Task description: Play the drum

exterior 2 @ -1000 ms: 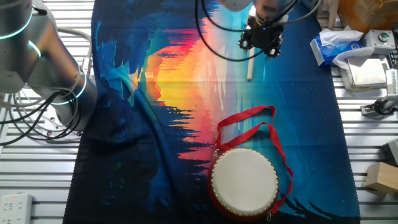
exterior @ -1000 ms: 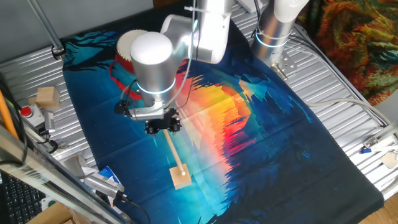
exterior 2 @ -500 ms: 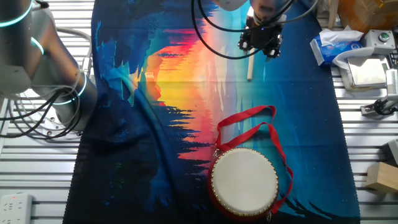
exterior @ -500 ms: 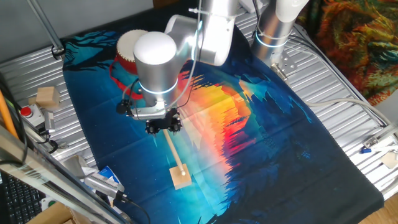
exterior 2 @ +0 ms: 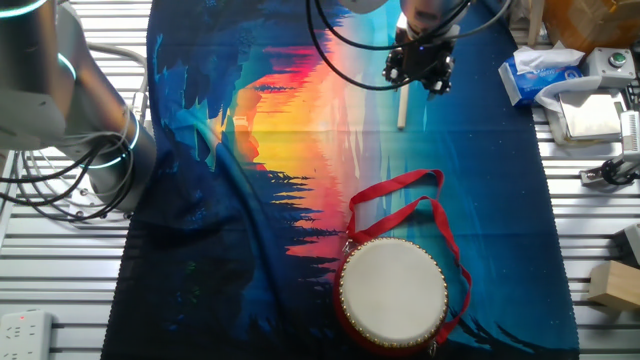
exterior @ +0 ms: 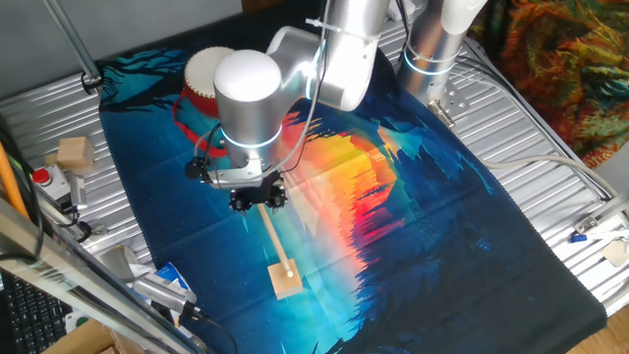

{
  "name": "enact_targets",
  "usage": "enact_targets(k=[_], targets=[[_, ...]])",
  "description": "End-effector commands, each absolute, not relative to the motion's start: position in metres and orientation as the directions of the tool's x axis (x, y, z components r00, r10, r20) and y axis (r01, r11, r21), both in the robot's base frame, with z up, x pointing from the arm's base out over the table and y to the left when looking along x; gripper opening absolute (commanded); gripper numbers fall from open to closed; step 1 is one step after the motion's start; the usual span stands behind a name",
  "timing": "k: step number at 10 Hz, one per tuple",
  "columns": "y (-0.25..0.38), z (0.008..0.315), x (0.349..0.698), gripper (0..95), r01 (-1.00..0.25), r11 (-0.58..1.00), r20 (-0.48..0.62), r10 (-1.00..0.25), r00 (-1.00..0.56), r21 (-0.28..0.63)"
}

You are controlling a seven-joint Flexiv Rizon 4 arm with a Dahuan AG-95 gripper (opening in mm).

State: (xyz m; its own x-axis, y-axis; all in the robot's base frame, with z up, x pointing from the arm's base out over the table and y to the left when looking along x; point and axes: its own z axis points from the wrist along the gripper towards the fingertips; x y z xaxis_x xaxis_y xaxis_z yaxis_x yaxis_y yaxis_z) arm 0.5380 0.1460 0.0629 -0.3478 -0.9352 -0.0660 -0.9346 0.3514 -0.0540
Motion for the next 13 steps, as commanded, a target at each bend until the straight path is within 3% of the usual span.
enact_targets(k=[1,13], targets=[[0.145,0.062,0.537,57.0,-0.936,0.348,-0.065,-0.937,-0.344,-0.059],[0.148,0.028,0.532,57.0,-0.927,0.365,-0.086,-0.930,-0.358,-0.082]])
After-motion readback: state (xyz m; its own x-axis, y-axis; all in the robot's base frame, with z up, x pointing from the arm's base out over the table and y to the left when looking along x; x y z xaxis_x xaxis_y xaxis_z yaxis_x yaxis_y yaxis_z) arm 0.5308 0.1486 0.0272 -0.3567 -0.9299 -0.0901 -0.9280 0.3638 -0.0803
